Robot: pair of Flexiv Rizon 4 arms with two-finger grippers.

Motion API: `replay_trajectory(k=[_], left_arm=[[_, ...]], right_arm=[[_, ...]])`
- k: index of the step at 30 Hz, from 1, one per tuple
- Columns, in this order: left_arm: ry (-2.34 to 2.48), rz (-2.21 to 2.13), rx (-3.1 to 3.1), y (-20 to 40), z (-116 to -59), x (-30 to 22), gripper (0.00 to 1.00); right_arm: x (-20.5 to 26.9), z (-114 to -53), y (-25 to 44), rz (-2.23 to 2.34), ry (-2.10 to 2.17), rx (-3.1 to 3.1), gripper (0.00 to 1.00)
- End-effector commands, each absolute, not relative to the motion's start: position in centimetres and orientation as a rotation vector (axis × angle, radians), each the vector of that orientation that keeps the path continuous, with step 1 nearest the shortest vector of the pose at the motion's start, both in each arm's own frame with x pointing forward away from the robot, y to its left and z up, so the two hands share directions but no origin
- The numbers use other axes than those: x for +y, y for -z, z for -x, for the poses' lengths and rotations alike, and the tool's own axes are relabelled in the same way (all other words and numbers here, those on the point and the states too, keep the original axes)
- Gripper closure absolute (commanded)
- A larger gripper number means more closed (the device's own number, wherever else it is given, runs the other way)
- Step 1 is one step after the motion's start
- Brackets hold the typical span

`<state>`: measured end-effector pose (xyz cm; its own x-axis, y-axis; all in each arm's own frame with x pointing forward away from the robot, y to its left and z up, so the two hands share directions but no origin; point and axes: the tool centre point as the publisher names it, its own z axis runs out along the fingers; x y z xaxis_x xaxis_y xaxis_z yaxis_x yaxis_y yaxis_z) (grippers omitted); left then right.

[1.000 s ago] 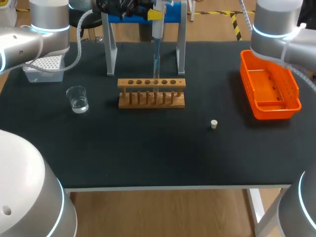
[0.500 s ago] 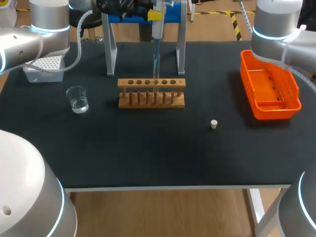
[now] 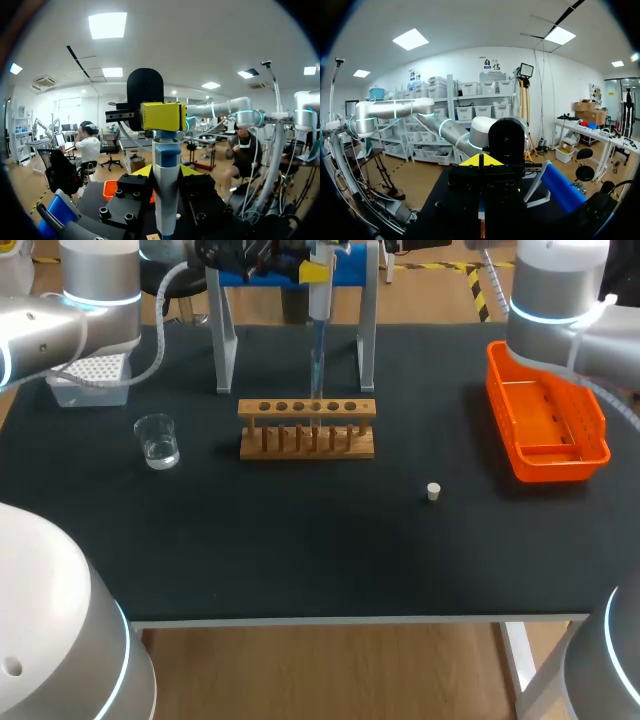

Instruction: Invert the test tube, pick up the pipette, mount the tip to pipette, aspirate from beaker and dispense into the tube, eject the tip, return the pipette, and cap with the stopper.

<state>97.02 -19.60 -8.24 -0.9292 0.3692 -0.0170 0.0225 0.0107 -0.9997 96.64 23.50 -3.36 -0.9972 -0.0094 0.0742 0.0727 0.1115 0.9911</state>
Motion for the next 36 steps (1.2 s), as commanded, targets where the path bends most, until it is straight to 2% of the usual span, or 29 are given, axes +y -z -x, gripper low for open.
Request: replay_trajectory(k=[1,10,16,17,18,19,26,36], left_arm=[[-2.005,0.414,-2.034,7.6,-97.4,-19.6,1.00],[-2.005,0.414,-2.034,7.6,-97.4,-19.6,1.00],[-2.005,0.414,-2.034,7.6,-97.4,-19.6,1.00],[-2.005,0.414,-2.034,7.6,-97.4,-19.6,1.00],[-2.005,0.414,-2.034,7.6,-97.4,-19.6,1.00],[-2.005,0.414,-2.034,7.6,-97.4,-19.6,1.00],[-2.005,0.414,-2.034,7.6,-97.4,-19.6,1.00],[-2.005,0.414,-2.034,7.6,-97.4,-19.6,1.00]], right_arm=[[23.4,-96.7,3.4,0.057,2.068,-2.285,1.00],[22.5,-96.6,0.2,0.005,2.158,-2.276,1.00],[20.1,-96.0,-1.3,-0.029,2.251,-2.276,1.00],[19.5,-95.9,-1.5,-0.029,2.264,-2.276,0.62],[18.9,-95.8,-1.6,-0.030,2.279,-2.270,0.28],[18.3,-95.6,-1.6,-0.033,2.294,-2.269,0.00],[14.2,-94.6,-0.8,-0.038,2.354,-2.260,0.00],[10.6,-94.5,5.9,0.004,2.352,-2.311,0.00]])
